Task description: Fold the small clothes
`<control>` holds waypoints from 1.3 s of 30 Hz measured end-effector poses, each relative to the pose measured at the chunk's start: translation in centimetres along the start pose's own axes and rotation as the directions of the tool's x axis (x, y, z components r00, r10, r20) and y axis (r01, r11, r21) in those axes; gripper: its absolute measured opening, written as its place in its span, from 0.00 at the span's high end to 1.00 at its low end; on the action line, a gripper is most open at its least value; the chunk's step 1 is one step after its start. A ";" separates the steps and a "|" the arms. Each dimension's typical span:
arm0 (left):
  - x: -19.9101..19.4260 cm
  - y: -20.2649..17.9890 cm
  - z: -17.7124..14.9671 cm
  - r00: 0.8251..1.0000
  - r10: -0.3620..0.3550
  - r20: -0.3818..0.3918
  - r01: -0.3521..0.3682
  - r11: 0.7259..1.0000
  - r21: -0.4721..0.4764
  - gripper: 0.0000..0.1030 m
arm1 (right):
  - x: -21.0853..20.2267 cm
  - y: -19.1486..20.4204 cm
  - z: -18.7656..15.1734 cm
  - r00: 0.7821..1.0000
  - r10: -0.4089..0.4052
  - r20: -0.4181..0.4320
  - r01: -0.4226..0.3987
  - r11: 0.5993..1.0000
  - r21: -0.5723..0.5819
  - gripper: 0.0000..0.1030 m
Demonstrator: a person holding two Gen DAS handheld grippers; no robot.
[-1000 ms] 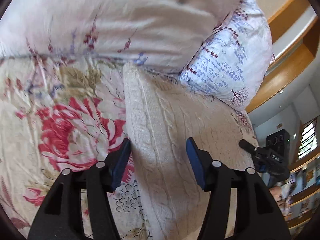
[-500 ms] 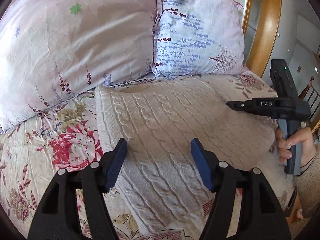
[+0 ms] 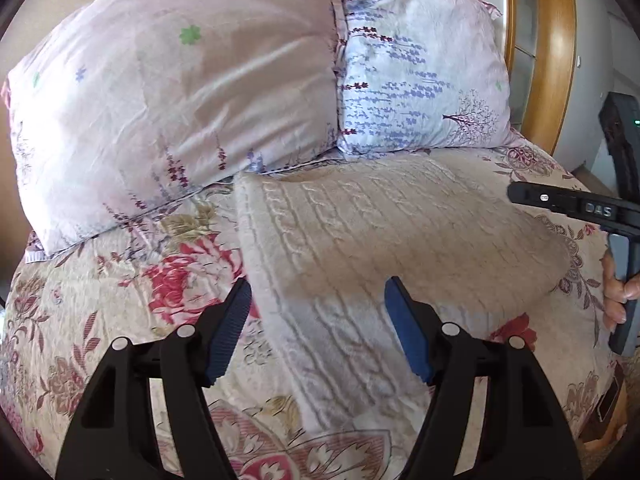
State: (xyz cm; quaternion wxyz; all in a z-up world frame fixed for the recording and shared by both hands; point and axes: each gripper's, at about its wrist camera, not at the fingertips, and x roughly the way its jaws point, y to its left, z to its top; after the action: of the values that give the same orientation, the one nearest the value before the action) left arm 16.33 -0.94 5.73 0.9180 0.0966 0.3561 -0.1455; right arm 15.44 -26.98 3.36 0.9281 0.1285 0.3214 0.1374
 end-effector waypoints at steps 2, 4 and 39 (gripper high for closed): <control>-0.1 0.6 -0.9 0.999 0.023 -0.023 -0.023 1.000 -0.004 0.33 | -0.7 1.7 -1.0 1.000 0.000 -0.006 -0.001 0.998 -0.068 0.70; 0.4 1.3 -1.7 0.998 0.018 -0.060 -0.019 1.000 -0.023 0.33 | -0.6 3.0 -2.1 0.999 -0.014 -0.032 0.010 0.992 -0.129 0.70; -0.3 -2.2 -6.8 0.981 0.058 -0.184 -0.089 0.983 -0.162 0.02 | -2.6 4.6 -7.8 0.973 -0.213 -0.086 0.210 0.977 -0.040 0.01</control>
State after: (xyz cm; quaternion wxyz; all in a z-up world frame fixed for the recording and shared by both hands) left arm 11.17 -1.04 0.84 0.8920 0.0438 0.4441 -0.0714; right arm 7.76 -22.41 0.45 0.9240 0.0728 0.3723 0.0482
